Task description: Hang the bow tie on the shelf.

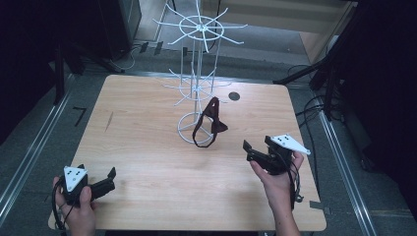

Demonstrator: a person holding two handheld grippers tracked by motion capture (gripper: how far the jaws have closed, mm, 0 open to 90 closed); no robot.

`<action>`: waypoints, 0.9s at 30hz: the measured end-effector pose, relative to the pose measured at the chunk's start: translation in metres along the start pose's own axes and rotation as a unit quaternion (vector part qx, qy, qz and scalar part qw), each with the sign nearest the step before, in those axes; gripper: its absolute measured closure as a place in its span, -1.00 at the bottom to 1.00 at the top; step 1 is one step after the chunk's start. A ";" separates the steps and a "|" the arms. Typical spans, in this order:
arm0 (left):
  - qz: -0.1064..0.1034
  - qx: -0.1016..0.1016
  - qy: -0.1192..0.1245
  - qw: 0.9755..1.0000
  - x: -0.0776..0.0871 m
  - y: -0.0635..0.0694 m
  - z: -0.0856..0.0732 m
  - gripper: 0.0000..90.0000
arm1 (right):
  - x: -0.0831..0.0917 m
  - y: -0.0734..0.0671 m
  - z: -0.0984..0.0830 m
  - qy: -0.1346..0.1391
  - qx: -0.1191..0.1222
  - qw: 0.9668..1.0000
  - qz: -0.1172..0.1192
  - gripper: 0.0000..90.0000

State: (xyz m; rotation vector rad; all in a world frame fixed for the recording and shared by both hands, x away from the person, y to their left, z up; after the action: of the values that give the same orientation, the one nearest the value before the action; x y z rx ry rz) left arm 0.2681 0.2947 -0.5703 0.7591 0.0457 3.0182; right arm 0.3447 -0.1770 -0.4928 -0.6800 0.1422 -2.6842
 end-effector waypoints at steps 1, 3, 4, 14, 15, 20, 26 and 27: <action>0.001 0.000 0.000 1.000 0.000 0.000 0.000 -0.99 | 0.001 0.002 -0.001 0.001 -0.001 1.000 -0.001 -0.58; 0.000 0.000 0.000 1.000 0.000 0.000 0.000 -0.99 | 0.003 0.007 -0.004 0.001 -0.001 1.000 -0.004 -0.59; -0.001 0.000 0.000 1.000 0.000 0.000 0.000 -0.99 | 0.004 0.010 -0.006 0.002 0.000 1.000 -0.005 -0.59; -0.001 0.000 0.000 1.000 0.000 0.000 0.000 -0.99 | 0.017 0.030 -0.019 0.004 -0.010 1.000 -0.014 -0.64; -0.001 0.000 0.000 1.000 0.000 0.000 0.000 -0.99 | 0.019 0.032 -0.019 0.004 -0.010 1.000 -0.015 -0.64; 0.001 -0.003 0.002 1.000 0.000 0.000 0.000 -0.99 | 0.026 0.041 -0.022 0.004 -0.009 1.000 -0.018 -0.67; 0.001 -0.003 0.003 1.000 0.000 0.001 0.000 -0.99 | 0.034 0.056 -0.033 0.001 -0.017 0.999 -0.029 -0.67; 0.002 -0.004 0.004 1.000 0.000 0.001 0.000 -0.99 | 0.035 0.059 -0.035 0.002 -0.018 0.999 -0.031 -0.67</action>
State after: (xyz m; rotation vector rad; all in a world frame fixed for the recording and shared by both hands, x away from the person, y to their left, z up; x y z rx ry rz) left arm 0.2681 0.2937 -0.5697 0.7476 0.0321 3.0228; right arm 0.3180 -0.2442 -0.5189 -0.7020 0.1734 -2.7476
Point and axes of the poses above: each handheld gripper's, and its own axes: x roughly backward along the jaws, z roughly out of its top, y roughly to its right, the point moved 10 cm from there along -x, roughly forward along the jaws, and after that the axes turned 1 degree about x, right-handed, at the moved point
